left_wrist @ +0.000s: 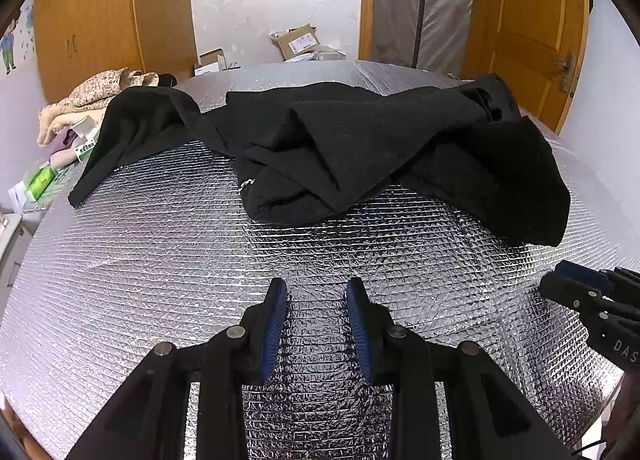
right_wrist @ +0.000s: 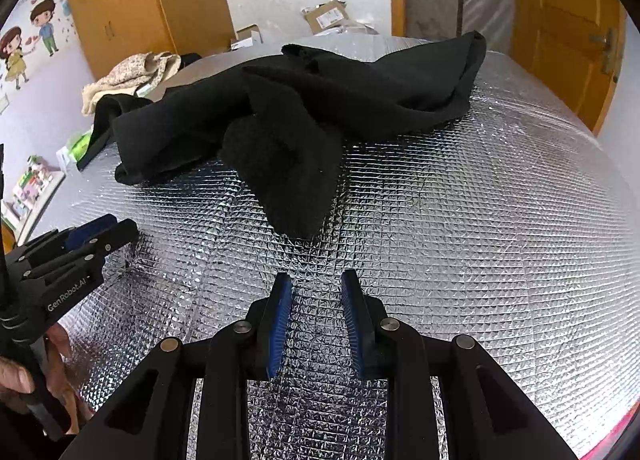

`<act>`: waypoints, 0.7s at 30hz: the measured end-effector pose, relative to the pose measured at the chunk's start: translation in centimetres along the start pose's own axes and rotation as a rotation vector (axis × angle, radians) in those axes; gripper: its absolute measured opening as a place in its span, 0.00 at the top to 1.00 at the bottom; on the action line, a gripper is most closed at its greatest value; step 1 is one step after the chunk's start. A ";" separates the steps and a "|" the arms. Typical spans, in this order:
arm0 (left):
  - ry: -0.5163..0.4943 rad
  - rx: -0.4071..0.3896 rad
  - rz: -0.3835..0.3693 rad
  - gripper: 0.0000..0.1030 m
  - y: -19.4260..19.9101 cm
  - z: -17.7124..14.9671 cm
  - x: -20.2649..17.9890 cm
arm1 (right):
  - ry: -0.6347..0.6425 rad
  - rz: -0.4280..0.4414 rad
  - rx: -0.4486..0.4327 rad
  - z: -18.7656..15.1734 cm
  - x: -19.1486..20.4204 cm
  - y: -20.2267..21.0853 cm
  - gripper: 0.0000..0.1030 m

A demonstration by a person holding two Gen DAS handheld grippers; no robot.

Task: Fold clothes

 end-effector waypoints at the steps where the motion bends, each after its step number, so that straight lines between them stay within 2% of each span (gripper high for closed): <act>1: -0.001 -0.001 0.001 0.69 0.0 0.0 0.0 | 0.001 -0.002 0.000 0.0 0.1 0.1 0.74; 21: 0.021 0.000 -0.001 0.69 -0.1 0.2 0.2 | 0.022 -0.020 0.010 -0.1 1.7 0.7 0.74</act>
Point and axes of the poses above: each gripper's, at about its wrist camera, not at the fingertips, and y roughly against the way its jaws point, x to its left, z to its top, the point moved 4 cm from there along -y, roughly the way its jaws point, and after that the axes turned 8 degrees about -z, right-handed, at the moved point
